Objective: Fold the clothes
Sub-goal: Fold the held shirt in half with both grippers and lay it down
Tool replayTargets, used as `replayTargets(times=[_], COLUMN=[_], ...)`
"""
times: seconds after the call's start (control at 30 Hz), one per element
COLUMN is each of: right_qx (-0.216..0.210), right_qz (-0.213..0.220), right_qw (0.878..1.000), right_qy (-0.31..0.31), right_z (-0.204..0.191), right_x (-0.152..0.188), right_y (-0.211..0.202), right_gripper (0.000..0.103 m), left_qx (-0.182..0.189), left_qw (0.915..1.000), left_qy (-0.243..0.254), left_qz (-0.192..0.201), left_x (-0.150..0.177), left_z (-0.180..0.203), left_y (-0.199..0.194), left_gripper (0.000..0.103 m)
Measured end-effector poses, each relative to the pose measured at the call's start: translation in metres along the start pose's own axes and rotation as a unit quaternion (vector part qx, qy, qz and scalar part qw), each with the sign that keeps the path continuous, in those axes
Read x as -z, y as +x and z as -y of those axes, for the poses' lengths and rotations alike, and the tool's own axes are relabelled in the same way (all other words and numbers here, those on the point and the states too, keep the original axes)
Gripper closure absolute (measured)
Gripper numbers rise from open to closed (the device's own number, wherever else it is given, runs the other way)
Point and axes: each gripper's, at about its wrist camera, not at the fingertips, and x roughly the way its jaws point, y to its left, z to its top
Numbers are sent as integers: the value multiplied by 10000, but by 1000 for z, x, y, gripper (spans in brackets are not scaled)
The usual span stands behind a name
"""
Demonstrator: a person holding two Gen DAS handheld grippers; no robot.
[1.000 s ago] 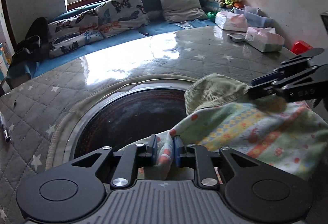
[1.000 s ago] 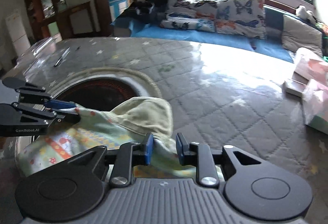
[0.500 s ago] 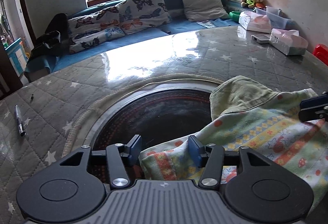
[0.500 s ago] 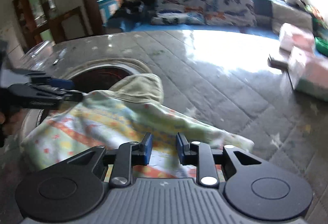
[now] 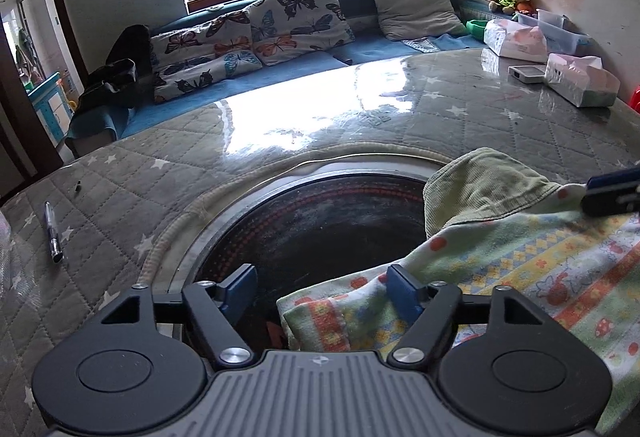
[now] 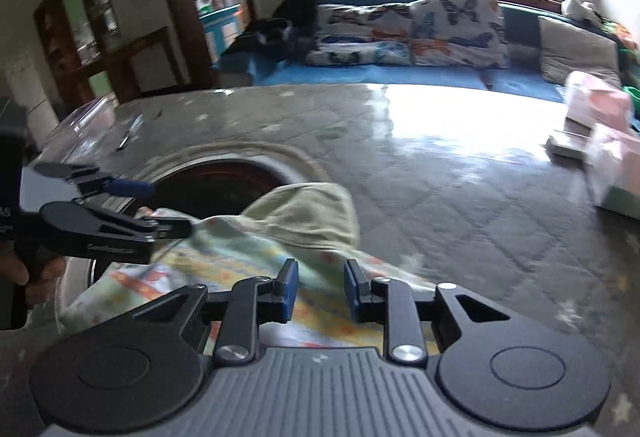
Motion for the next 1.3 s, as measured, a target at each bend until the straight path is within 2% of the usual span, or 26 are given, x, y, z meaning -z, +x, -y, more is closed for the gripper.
replayTargets(times=[0.07, 0.23, 0.4, 0.53, 0.73, 1.1, 1.3], right_qx=[21, 157, 243, 194, 237, 130, 29], right_qz=[-49, -79, -64, 23, -38, -86, -108], right_qw=[10000, 9998, 9994, 9991, 9983, 9973, 9968], right_qy=[-36, -75, -227, -367, -526, -713, -788], right_z=[-6, -12, -21, -28, -37, -51, -59], right_x=[-1, -4, -7, -4, 1, 17, 26], right_y=[11, 29, 31, 23, 27, 10, -2], right_gripper=[73, 71, 66, 57, 55, 50, 47], left_qx=[-15, -62, -121, -170, -244, -431, -528], left_qw=[10000, 10000, 9999, 9998, 9997, 9991, 9985], left_qy=[-7, -43, -56, -52, -47, -17, -59], left_qz=[1, 2, 5, 13, 25, 26, 128], left_x=[0, 1, 1, 1, 1, 4, 8], left_z=[0, 1, 3, 5, 8, 16, 16], left_y=[0, 1, 0, 0, -2, -4, -19], left_gripper=[22, 12, 6, 0, 0, 0, 0])
